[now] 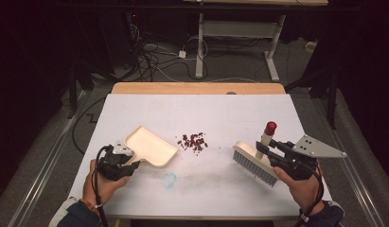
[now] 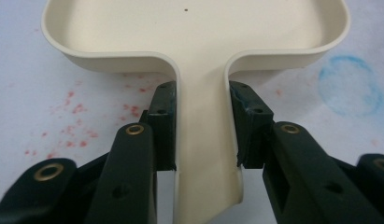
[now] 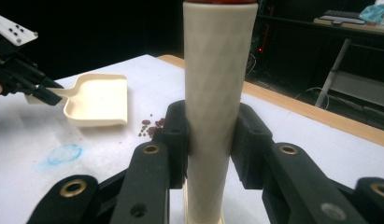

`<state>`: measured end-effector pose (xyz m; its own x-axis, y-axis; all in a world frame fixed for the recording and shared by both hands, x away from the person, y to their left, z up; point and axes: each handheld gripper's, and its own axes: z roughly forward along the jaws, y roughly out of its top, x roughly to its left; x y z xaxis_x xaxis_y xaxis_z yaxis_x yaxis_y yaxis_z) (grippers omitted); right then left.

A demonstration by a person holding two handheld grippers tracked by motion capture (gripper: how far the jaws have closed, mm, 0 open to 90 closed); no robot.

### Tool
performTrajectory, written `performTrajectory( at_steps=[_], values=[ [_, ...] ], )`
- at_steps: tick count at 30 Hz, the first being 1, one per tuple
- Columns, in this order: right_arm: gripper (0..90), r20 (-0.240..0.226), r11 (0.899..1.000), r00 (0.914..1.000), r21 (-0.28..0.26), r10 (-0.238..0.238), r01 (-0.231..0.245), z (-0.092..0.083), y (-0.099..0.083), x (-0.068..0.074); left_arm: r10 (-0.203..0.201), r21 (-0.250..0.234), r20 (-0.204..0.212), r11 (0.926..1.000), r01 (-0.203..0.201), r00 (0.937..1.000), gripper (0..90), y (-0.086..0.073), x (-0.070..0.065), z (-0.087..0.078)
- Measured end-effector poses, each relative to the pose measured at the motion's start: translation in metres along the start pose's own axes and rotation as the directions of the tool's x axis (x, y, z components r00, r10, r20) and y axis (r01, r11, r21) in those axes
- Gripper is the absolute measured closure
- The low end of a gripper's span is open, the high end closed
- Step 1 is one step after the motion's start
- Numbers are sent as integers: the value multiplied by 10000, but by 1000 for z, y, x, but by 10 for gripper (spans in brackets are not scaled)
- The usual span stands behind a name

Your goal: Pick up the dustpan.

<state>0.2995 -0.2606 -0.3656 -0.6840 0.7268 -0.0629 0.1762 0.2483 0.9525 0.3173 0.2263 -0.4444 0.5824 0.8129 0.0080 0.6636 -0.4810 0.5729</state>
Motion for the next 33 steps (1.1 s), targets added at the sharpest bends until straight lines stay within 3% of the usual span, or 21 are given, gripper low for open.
performTrajectory(
  at_steps=[9,33],
  values=[
    [701,-78,10000,10000,42,-3,4,5,1,0,591,383,412,9974,-607,9974,643,-4,-17,4],
    [701,-76,10000,10000,81,20,-19,9,0,-1,533,391,469,9977,-552,9975,641,-7,-17,9]
  ],
)
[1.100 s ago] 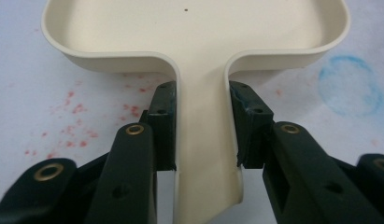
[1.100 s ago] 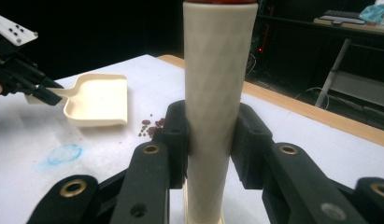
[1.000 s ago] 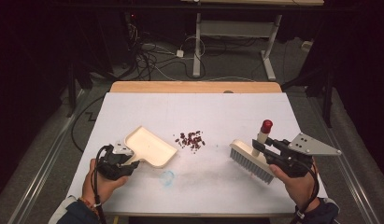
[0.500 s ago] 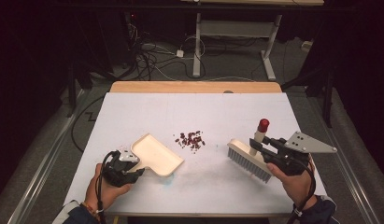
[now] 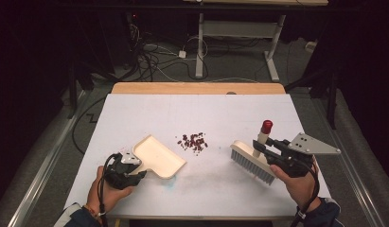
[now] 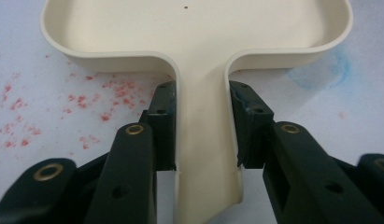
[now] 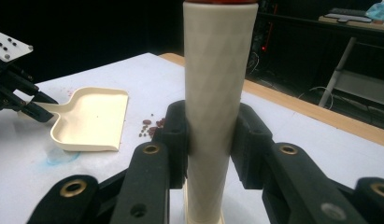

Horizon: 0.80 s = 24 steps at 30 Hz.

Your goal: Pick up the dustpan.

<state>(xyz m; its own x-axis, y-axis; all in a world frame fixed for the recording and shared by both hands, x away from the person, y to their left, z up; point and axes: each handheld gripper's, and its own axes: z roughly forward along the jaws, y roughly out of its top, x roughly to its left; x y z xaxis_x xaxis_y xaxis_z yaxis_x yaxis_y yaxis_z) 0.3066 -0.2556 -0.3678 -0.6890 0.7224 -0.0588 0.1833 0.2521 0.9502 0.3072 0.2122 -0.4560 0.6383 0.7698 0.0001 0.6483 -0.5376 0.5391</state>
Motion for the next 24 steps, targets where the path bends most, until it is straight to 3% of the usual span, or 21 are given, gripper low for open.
performTrajectory(
  at_steps=[8,16,20,23,24],
  values=[
    [702,30,9999,10000,-124,-31,32,6,5,-2,-7,69,25,10000,7,10000,642,0,0,2],
    [702,177,9997,9998,-242,-61,65,31,14,-8,-34,106,74,9999,33,10000,641,0,0,4],
    [702,424,9993,9988,-261,-247,258,61,20,-15,-15,110,98,9999,14,10000,641,0,0,5],
    [702,537,9993,9983,-278,-219,234,73,22,-18,-4,118,130,9999,2,9999,641,0,0,6],
    [702,614,9995,9980,-274,-120,137,84,24,-21,-4,107,173,9999,2,9999,642,0,1,6]
  ],
)
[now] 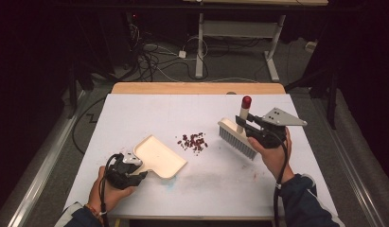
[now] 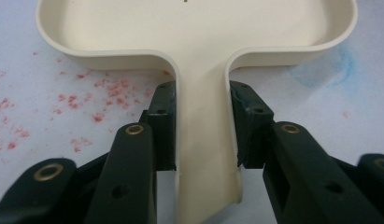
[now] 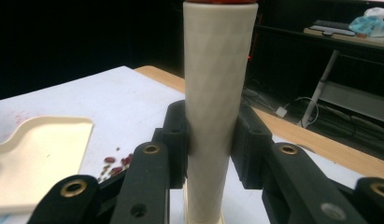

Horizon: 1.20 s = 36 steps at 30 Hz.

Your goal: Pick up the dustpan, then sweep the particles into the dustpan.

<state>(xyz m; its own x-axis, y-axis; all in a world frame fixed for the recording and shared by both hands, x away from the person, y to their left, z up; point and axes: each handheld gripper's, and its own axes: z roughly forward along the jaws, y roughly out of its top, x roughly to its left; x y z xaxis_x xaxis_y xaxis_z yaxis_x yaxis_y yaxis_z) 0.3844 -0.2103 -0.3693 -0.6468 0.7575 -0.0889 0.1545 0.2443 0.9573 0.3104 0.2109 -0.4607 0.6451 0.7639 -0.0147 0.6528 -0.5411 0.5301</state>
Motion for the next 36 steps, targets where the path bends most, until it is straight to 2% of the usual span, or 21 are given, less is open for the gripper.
performTrajectory(
  at_steps=[7,14,17,27,33,34,36],
  values=[
    [703,108,9997,9997,26,228,-228,30,8,-4,-3,-30,131,10000,3,9999,641,-2,3,2],
    [702,146,9991,9990,-1,421,-421,52,9,-2,76,-17,39,10000,-76,10000,641,-3,0,3],
    [702,323,9969,9964,-55,785,-784,63,6,-1,61,19,48,10000,-61,10000,641,-4,0,5],
    [702,784,9985,9956,127,517,-529,87,5,4,228,143,11,9996,-228,9997,641,-4,-1,5],
    [703,737,9990,9964,71,428,-434,97,10,10,226,135,155,9996,-228,9996,642,-5,0,6],
    [703,736,9996,9969,47,260,-264,101,12,12,246,149,143,9996,-248,9996,641,-5,0,6],
    [703,740,9997,9970,32,236,-239,103,13,13,255,162,149,9995,-257,9996,642,-5,0,7]
  ],
)
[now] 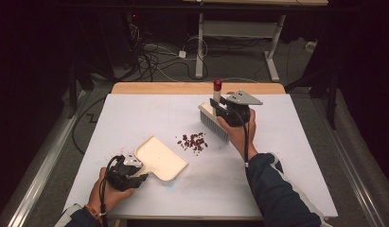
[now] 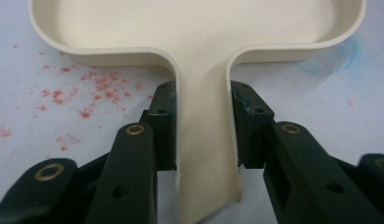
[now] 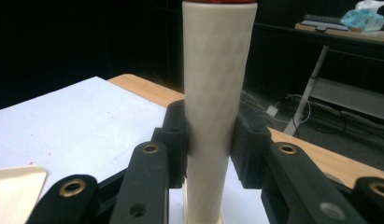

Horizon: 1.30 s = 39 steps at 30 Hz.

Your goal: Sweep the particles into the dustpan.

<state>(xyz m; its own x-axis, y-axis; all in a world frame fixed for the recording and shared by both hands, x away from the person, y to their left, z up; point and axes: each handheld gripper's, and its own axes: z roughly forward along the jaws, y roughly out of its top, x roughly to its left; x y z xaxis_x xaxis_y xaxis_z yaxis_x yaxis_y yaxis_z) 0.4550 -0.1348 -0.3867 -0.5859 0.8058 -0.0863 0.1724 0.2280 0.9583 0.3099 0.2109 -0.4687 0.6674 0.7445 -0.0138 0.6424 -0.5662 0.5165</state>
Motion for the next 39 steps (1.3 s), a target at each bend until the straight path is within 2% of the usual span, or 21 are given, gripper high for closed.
performTrajectory(
  at_steps=[2,6,7,14,16,21,24,35,39],
  values=[
    [702,-44,9998,9999,146,-150,151,7,-2,5,8,9,24,10000,-8,10000,642,0,0,1],
    [703,-83,9998,9998,47,-178,178,11,-4,10,234,83,-2,9997,-234,9997,642,4,-2,3],
    [703,-129,10000,9999,50,-26,27,11,-4,12,234,83,-2,9997,-234,9997,642,4,-2,3],
    [700,-518,10000,9986,-18,-96,96,10,-7,25,364,160,-13,9992,-363,9993,642,5,-6,5],
    [697,-641,10000,9979,1,77,-77,10,-8,28,374,159,4,9992,-374,9993,642,7,-6,6],
    [692,-879,10000,9961,13,-82,84,9,-9,39,385,171,41,9991,-386,9992,642,8,-7,7],
    [689,-965,10000,9953,-21,16,-18,8,-11,45,422,185,87,9989,-423,9991,641,10,-8,7],
    [683,-1254,9996,9920,-203,164,-191,4,-15,61,647,571,335,9961,-666,9973,642,31,-6,8],
    [683,-1449,9994,9893,-256,187,-226,3,-15,66,602,571,409,9964,-625,9973,641,32,-6,9]
  ],
)
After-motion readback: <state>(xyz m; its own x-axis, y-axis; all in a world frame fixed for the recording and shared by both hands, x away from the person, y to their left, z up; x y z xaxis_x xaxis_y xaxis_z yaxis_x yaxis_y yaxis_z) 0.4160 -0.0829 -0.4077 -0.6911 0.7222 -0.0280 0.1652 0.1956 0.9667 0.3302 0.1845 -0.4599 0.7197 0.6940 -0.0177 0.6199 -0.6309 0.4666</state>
